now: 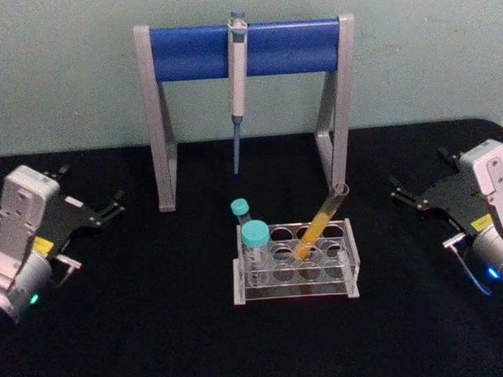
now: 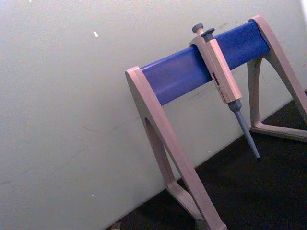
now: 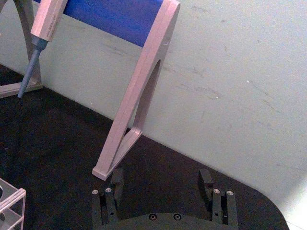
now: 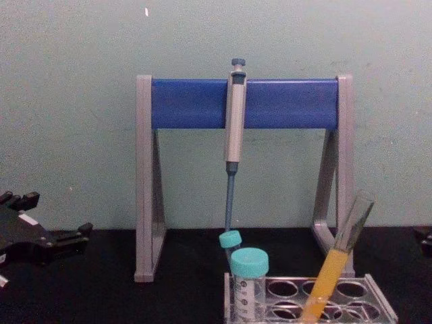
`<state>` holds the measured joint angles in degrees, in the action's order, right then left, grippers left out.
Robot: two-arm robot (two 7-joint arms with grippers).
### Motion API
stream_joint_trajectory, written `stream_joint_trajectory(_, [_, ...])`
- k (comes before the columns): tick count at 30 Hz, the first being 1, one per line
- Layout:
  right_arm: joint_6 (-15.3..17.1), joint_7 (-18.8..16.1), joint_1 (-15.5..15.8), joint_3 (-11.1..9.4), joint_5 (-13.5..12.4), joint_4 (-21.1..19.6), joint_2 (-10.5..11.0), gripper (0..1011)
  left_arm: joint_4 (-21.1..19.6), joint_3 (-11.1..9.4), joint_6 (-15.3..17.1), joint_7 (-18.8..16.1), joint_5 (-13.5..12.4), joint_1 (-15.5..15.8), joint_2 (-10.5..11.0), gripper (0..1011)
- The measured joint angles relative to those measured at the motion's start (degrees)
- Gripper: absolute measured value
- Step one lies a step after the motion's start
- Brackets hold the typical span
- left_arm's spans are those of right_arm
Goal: Pick up the test tube from the test tube rack, shake it, then place it back into the test tube rack.
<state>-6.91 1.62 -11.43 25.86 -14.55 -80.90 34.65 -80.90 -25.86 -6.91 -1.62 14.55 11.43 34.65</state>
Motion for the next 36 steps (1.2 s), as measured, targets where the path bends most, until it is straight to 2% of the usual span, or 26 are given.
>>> stream_joint_trajectory(36, [0.00,0.00,0.00,0.00,0.00,0.00,0.00,1000,0.00,0.00,0.00,0.00,0.00,0.00,0.00,1001])
